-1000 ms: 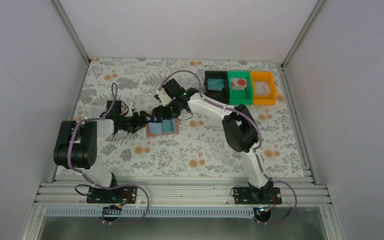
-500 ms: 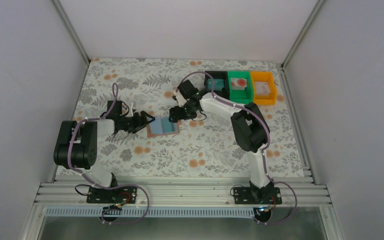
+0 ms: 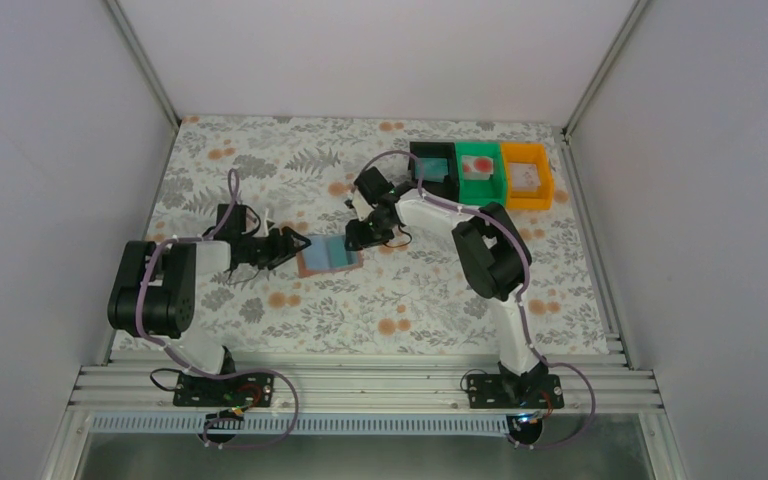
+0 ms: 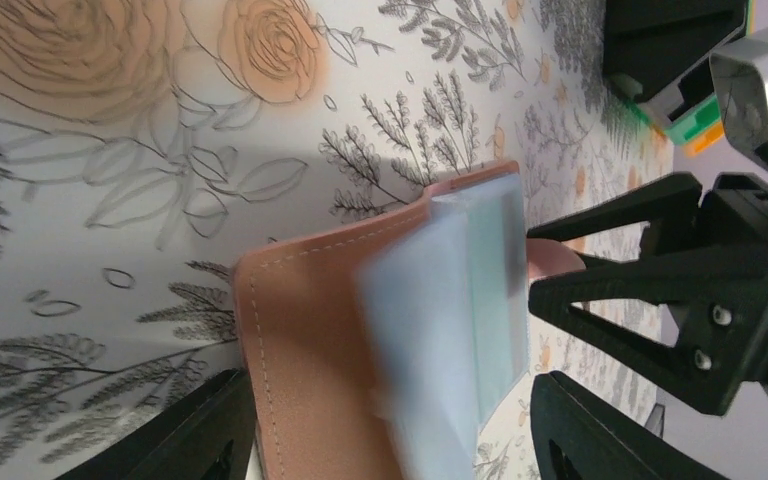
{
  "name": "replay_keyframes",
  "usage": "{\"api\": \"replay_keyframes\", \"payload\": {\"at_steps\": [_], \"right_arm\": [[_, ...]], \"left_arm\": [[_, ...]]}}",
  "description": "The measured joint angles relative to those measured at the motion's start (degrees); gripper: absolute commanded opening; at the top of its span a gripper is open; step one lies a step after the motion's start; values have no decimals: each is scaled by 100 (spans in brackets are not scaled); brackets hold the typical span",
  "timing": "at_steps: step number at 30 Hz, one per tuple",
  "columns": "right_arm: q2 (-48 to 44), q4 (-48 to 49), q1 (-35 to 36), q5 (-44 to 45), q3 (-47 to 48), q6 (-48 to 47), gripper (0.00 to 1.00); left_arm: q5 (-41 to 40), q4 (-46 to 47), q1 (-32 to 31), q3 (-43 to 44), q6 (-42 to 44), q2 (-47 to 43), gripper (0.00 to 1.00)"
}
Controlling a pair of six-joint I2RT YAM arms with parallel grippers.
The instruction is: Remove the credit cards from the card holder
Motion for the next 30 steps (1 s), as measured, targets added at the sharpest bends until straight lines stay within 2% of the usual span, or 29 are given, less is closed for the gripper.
{"api": "replay_keyframes", "payload": {"at_steps": [6,13,15,17,19,24,28,30], "right_arm": [[2,11,-7,-164,-17,4,29],[13,59,0,-538,-17,74,15],[13,94,2,-651,-17,85,8],[11,144,2,-782,-17,114,5],[11,190,2,-898,-17,131,4],[9,289,7,-1088,-17,129,5],[-37,306,7,-1156,-31,127,5],[-136,358,4,-1198,-105,120,16]], "left_arm": [[199,146,-181,-15,-28,177,59],[376,186,-212,33,-26,313,58],[391,186,-227,33,-31,313,56],[400,179,-254,33,-46,313,51],[404,160,-291,33,-74,315,42],[575,203,-363,46,-125,313,4],[667,221,-385,83,-85,313,2],[675,208,-385,87,-61,308,2]]}}
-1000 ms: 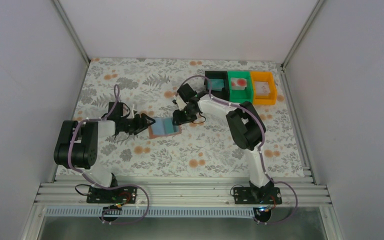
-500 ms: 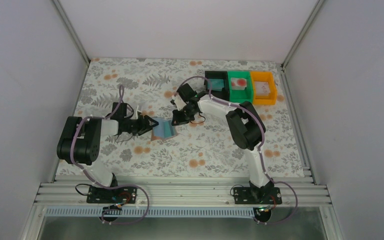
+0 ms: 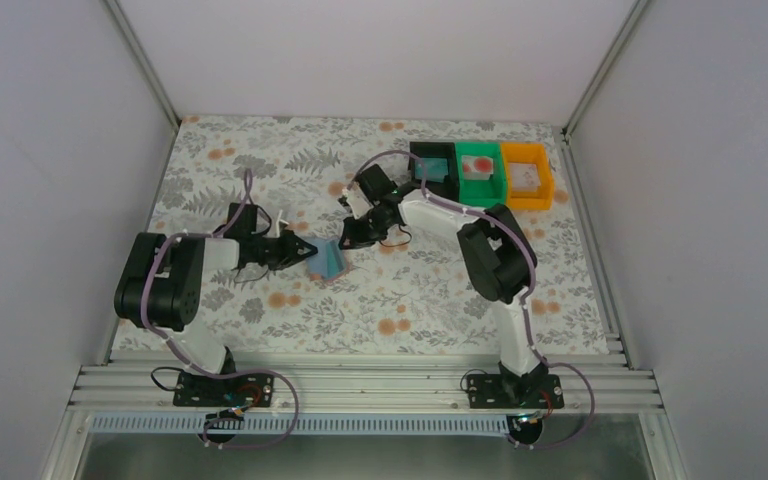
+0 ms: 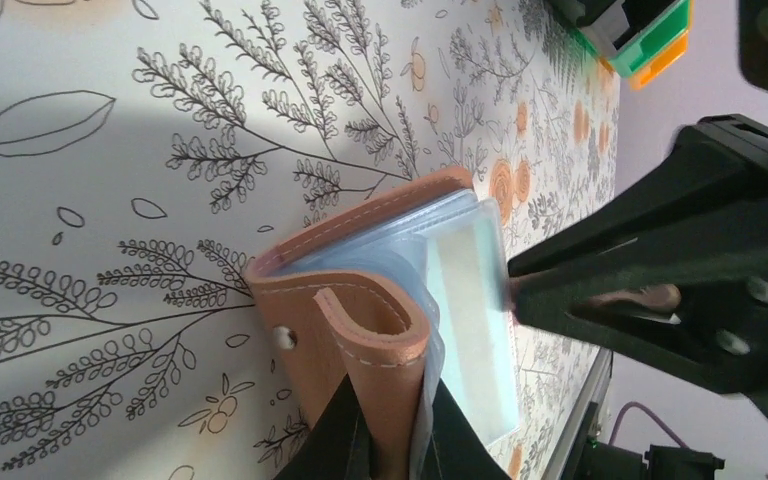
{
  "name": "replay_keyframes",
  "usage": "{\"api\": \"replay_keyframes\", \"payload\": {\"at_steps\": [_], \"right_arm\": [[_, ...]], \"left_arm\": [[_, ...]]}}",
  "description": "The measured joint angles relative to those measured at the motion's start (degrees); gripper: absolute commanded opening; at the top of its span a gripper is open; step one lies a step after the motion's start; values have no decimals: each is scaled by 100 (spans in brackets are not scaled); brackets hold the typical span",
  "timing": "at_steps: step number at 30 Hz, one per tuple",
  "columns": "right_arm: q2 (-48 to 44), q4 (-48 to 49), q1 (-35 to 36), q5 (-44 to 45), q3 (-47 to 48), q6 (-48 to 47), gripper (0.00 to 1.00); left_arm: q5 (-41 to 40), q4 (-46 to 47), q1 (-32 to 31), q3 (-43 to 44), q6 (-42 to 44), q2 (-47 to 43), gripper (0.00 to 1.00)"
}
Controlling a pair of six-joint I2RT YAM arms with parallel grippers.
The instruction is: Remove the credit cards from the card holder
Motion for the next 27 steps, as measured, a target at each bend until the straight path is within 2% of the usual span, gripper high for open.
{"api": "replay_keyframes", "payload": {"at_steps": [4,9,15,20,27], "right_arm": [[-376,144,-52,-68,-330,-94,42],[-1305,382,-341,-149,-1075,-286,59],[-2736,811,-1110,-330,-1567,-544,69],[-3821,1318,-1196,-763,-1613,-929,77],[-4900,2065,-1196,-1506,-1707,-1178,78]], "left_arm": [[26,-330,-7,144,256,-120,2],[35,-1222,-33,951,1137,-680,2],[284,-2911,-61,2839,3071,-1193,2],[503,-4756,-262,4437,4677,-1521,2],[640,-6452,-754,6616,5914,-2046,2]]}}
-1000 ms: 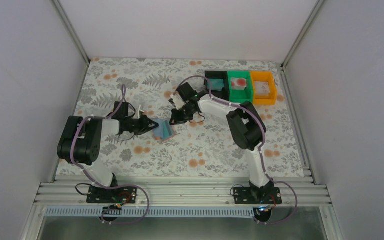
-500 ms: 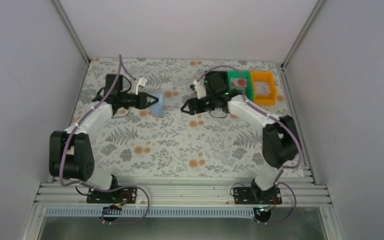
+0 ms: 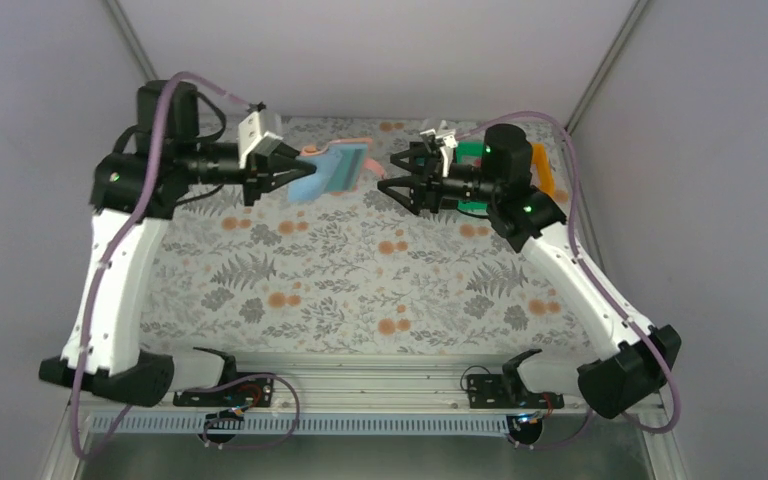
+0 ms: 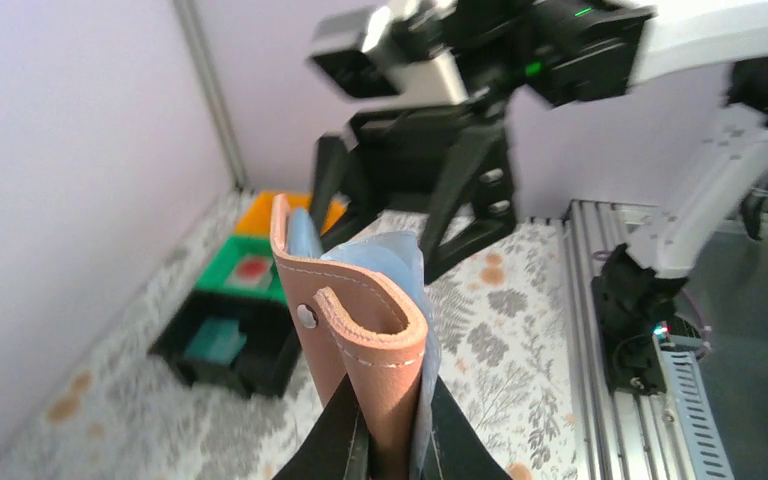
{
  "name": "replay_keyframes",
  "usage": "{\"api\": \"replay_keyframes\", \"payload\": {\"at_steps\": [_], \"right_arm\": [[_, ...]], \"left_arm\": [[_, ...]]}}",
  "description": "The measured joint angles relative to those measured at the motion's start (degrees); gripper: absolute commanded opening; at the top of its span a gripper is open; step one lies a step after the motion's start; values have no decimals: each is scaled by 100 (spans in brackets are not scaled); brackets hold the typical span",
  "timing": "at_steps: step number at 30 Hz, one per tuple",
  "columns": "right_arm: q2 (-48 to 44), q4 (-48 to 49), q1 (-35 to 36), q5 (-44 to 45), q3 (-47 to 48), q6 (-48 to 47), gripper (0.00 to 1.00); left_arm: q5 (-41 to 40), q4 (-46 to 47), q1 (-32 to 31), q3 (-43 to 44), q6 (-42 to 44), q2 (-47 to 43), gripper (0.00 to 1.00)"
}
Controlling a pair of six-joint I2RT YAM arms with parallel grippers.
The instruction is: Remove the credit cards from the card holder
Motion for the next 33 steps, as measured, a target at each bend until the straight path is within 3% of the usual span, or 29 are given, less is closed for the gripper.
{"api": "replay_keyframes", "payload": {"at_steps": [6,15,28,33], "right_arm": [[-243,245,24,-446,39,-63,80],[-452,356,516,-879,103,-551,83],[-492,525,717,-264,162,-680,57],[-382,529,719,-190,317,-748,56]], "left_arm": [[415,-363,-175,459,179,-588,2],[584,-452,-175,605,166,-396,2],[820,-538,-175,675,177,-487,2],[892,-590,-175,675,223,-492,2]]}}
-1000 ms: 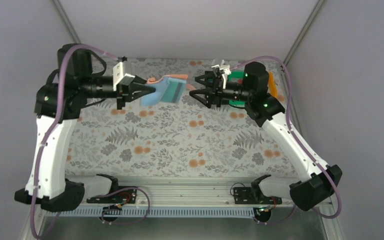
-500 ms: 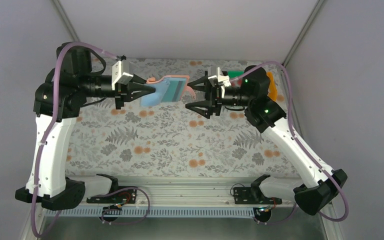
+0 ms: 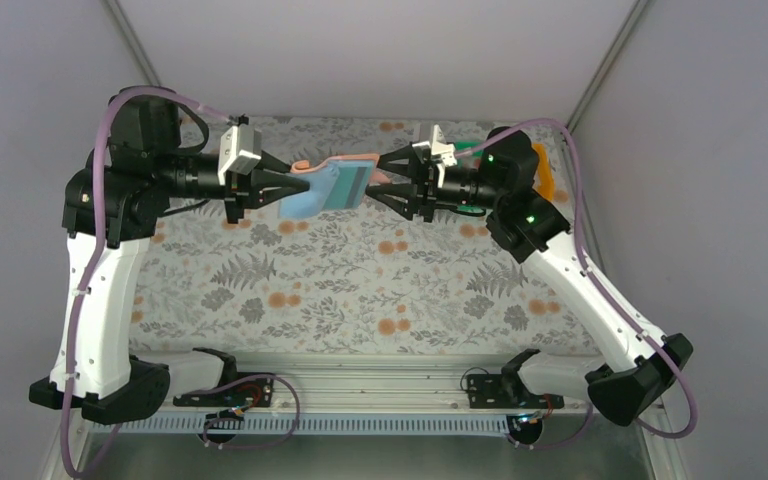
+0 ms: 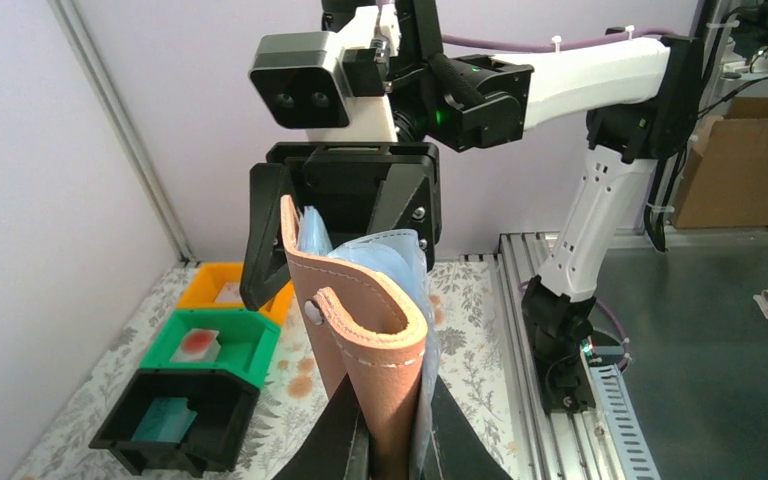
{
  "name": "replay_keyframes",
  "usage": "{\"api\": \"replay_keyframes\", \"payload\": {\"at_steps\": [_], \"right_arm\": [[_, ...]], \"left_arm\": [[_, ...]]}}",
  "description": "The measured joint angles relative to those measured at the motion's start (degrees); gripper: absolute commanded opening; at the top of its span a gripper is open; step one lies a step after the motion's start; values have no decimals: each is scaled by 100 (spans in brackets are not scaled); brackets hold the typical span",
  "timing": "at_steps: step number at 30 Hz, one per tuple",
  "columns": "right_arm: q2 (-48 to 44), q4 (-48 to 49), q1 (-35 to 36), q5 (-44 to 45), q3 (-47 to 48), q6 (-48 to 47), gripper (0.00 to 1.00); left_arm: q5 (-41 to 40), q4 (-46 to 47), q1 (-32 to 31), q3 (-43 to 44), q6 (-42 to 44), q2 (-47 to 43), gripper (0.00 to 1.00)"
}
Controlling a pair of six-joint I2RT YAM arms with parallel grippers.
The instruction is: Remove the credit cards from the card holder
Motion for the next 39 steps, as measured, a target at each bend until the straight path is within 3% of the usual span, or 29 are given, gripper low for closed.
{"api": "replay_keyframes", "payload": {"at_steps": [16,22,28,39], "right_arm": [[146,-234,2,361,98,-317,61],[164,-293,28,-2,116,-341,69],[232,-437,136,-337,197,-452,66],[404,-592,271,-651,343,-557,77]], "left_arm": [[234,-234,2,74,229,-4,2],[225,-225,2,74,208,-4,2],[203,-179,2,66,162,-4,2],[20,-4,0,-74,44,-48,2]]}}
